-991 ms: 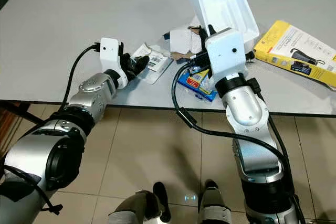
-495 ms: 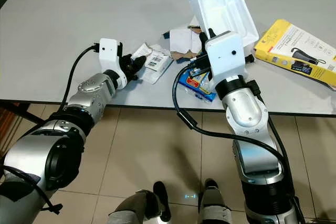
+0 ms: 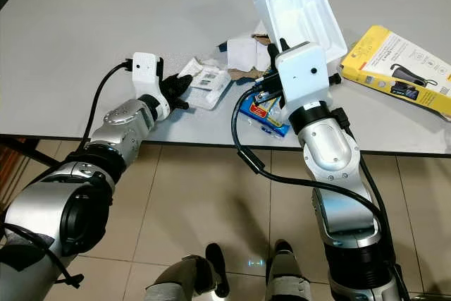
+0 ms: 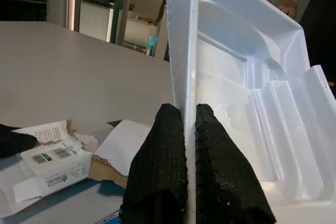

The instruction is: Picking trash to rubbish bin

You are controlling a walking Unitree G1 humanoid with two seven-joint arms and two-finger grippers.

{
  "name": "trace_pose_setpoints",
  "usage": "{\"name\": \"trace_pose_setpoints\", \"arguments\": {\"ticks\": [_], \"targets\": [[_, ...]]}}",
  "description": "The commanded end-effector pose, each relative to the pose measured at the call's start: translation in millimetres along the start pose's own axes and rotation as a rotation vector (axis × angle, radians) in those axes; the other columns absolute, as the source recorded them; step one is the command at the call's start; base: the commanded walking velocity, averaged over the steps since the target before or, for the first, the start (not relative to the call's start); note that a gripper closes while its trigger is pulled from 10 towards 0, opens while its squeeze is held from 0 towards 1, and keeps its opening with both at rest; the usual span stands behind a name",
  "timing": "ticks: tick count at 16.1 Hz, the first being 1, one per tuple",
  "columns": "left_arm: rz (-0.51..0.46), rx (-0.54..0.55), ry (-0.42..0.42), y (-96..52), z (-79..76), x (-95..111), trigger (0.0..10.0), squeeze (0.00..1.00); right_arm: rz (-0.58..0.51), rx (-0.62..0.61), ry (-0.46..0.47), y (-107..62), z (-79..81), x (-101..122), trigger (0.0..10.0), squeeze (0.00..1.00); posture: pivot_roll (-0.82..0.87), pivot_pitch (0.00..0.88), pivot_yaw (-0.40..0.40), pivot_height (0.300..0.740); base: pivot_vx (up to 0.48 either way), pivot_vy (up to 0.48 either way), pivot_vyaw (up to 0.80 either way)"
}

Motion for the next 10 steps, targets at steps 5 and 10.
{"name": "trace_pose_setpoints", "arguments": {"ticks": [5, 10], "targets": [[-0.044, 0.031, -0.004, -5.9, 10.5, -1.8, 0.0, 0.0, -0.026, 0.002, -0.004, 3.1, 2.8, 4.3, 10.0, 0.0, -0.3, 0.261, 0.15, 0.74, 0.0, 0.0, 0.0], [-0.166, 0.042, 0.053, -7.4, 11.8, 15.5, 0.0, 0.0, -0.061, 0.0, -0.003, 15.7, 3.3, 6.4, 10.0, 0.0, -0.28, 0.201, 0.152, 0.74, 0.0, 0.0, 0.0]]}}
Point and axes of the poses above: a point about 5 cm out from each wrist's last joint towards the gripper, its own y axis pointing out of the wrist towards the gripper, its own x axis along the axis of the wrist's last joint, z = x × y, the point moved 1 cm from there along y, pointing out of the wrist towards the gripper, and after that the axes turned 5 degrees about -y, right-handed, at the moved point
